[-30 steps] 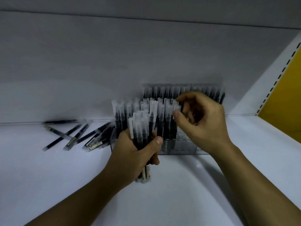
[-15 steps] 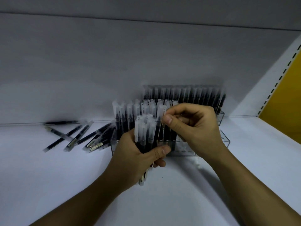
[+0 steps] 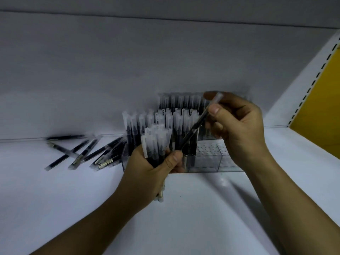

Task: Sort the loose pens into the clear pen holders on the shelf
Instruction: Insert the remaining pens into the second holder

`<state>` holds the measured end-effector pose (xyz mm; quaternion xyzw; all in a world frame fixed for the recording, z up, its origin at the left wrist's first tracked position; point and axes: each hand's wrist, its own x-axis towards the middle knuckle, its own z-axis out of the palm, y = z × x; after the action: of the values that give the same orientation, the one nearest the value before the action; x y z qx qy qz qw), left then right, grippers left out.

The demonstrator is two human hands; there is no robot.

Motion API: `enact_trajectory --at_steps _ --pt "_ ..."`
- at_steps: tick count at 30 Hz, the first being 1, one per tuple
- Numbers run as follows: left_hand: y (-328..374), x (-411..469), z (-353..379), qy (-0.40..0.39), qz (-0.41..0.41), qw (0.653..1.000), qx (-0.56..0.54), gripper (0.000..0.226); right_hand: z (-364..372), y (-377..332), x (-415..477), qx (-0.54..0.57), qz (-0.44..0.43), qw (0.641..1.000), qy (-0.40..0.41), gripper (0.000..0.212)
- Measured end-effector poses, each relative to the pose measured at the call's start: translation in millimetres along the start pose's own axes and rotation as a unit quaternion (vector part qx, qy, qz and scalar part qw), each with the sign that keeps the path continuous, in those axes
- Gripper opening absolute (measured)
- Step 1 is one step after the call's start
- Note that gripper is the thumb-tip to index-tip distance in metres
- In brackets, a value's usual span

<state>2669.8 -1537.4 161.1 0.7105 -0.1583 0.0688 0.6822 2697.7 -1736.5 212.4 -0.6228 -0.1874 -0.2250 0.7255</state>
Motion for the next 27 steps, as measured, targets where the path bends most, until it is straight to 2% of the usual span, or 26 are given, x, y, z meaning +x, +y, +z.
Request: enact_trajectory --at_steps 2,5,8,11,14,17,20,27 --pt "2 0 1 0.015 -0.001 1.0 0.02 0.029 -4 0 4 0.016 0.001 1.0 0.017 0.023" --pt "4 0 3 0.017 0.005 0.999 0.04 0.022 -10 0 11 0.053 0.007 0.996 0.065 0.019" --pt "-1 0 3 0.017 -0.026 0.998 0.06 0.011 -17 1 15 0.059 0.004 0.993 0.1 0.017" --pt "-7 0 2 0.003 -0.042 0.996 0.075 0.009 -23 3 17 0.025 -0.001 0.99 0.139 0.02" --pt "-10 -2 3 -0.007 -0.039 0.997 0.072 0.006 -27 6 18 -0.08 -0.028 0.982 0.171 0.021" --pt "-13 -2 5 -0.023 -0.042 0.996 0.077 0.008 -25 9 15 -0.155 -0.043 0.973 0.163 0.02" --pt "-14 -1 5 -0.03 -0.053 0.994 0.09 0.021 -23 12 15 -0.195 -0.051 0.969 0.139 0.017" --pt "-13 -1 3 -0.013 -0.041 0.995 0.093 0.025 -20 15 12 -0.242 -0.07 0.964 0.082 0.023"
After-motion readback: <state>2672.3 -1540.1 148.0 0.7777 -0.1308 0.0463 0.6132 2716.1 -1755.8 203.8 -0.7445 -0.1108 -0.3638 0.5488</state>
